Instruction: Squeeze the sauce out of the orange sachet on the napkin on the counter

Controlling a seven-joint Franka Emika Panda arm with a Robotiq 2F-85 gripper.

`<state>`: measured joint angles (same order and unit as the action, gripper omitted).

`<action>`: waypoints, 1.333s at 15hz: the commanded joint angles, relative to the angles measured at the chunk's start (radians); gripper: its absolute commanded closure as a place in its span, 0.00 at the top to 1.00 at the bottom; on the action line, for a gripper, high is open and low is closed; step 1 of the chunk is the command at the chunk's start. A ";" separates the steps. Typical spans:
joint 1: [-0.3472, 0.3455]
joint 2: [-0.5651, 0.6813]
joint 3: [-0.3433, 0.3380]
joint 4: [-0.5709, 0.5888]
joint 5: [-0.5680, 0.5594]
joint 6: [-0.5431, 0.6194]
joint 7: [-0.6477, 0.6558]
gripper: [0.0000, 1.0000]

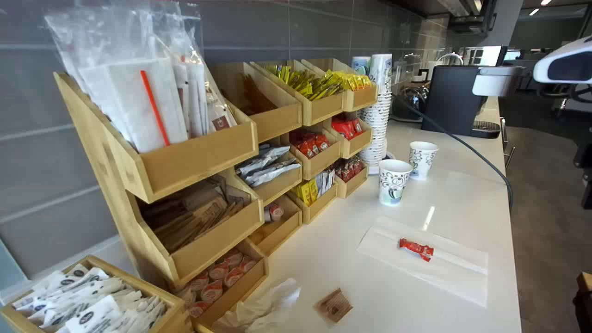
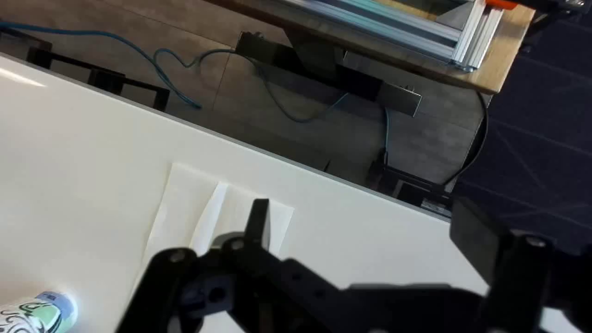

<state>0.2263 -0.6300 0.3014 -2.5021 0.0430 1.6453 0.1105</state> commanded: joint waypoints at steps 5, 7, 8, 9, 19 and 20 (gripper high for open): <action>0.012 0.003 -0.010 0.003 -0.005 -0.003 0.006 1.00; 0.012 0.003 -0.010 0.003 -0.005 -0.003 0.006 1.00; 0.012 0.003 -0.010 0.003 -0.005 -0.003 0.006 1.00; 0.012 0.003 -0.010 0.003 -0.005 -0.003 0.006 1.00; -0.106 0.046 -0.115 -0.009 -0.096 0.350 0.010 1.00; -0.116 0.056 -0.125 -0.016 -0.099 0.390 0.009 1.00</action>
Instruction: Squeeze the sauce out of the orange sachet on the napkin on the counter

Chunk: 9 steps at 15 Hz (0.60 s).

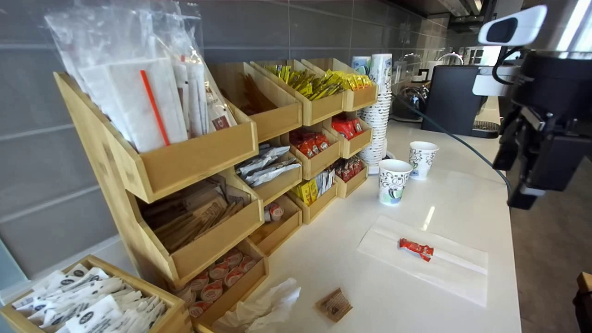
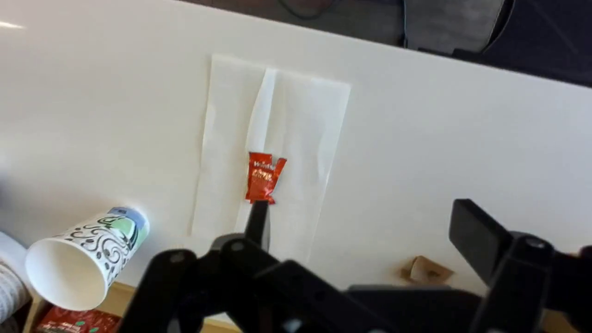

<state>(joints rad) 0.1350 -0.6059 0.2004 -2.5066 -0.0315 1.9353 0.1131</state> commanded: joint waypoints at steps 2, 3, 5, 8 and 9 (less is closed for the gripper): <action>-0.038 0.060 -0.041 -0.029 -0.017 0.181 0.008 1.00; -0.044 0.079 -0.044 -0.036 -0.016 0.215 0.014 1.00; -0.051 0.113 -0.053 -0.050 -0.010 0.273 0.015 1.00; -0.064 0.158 -0.054 -0.064 -0.019 0.322 0.030 1.00; -0.067 0.169 -0.054 -0.068 -0.017 0.330 0.033 1.00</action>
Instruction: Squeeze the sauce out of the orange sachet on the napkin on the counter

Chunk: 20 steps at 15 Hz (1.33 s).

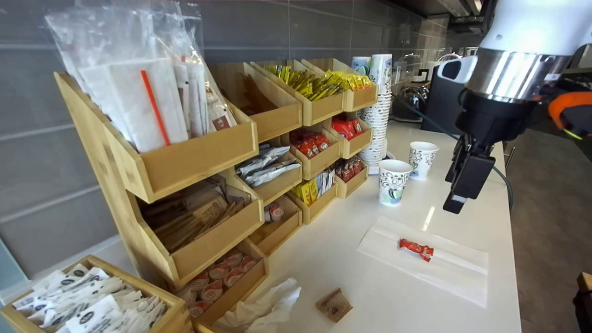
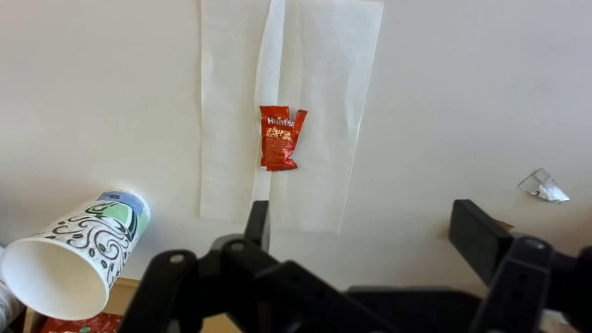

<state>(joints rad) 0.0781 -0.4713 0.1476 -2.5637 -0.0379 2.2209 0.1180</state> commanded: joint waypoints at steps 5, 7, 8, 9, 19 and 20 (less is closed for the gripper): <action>0.002 0.023 -0.005 -0.001 -0.003 0.012 0.006 1.00; 0.002 0.023 -0.005 -0.001 -0.003 0.012 0.006 1.00; -0.012 0.031 -0.003 -0.007 -0.011 0.022 0.032 1.00; -0.012 0.042 -0.008 -0.012 -0.001 0.036 0.033 1.00; -0.049 0.144 -0.022 -0.038 -0.001 0.162 0.113 0.82; -0.050 0.153 -0.024 -0.040 0.000 0.172 0.114 0.74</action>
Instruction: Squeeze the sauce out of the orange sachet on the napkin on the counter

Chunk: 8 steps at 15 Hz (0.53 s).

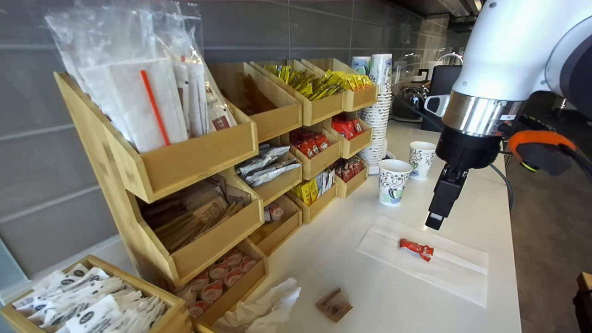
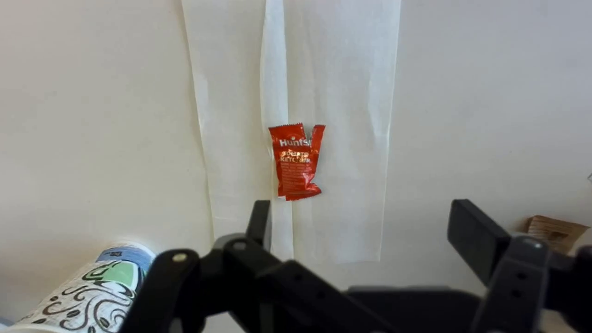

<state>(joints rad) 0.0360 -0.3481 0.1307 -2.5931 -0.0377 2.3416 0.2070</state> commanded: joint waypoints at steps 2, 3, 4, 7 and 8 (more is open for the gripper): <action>-0.012 0.048 -0.010 -0.011 -0.001 0.074 0.032 0.59; -0.013 0.056 -0.011 -0.012 -0.002 0.084 0.036 0.53; -0.014 0.066 -0.013 -0.012 -0.003 0.097 0.038 0.44; -0.020 0.095 -0.014 -0.013 -0.011 0.130 0.060 0.24; -0.023 0.104 -0.013 -0.013 -0.016 0.142 0.068 0.18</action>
<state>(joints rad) 0.0235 -0.2705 0.1183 -2.5966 -0.0377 2.4315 0.2391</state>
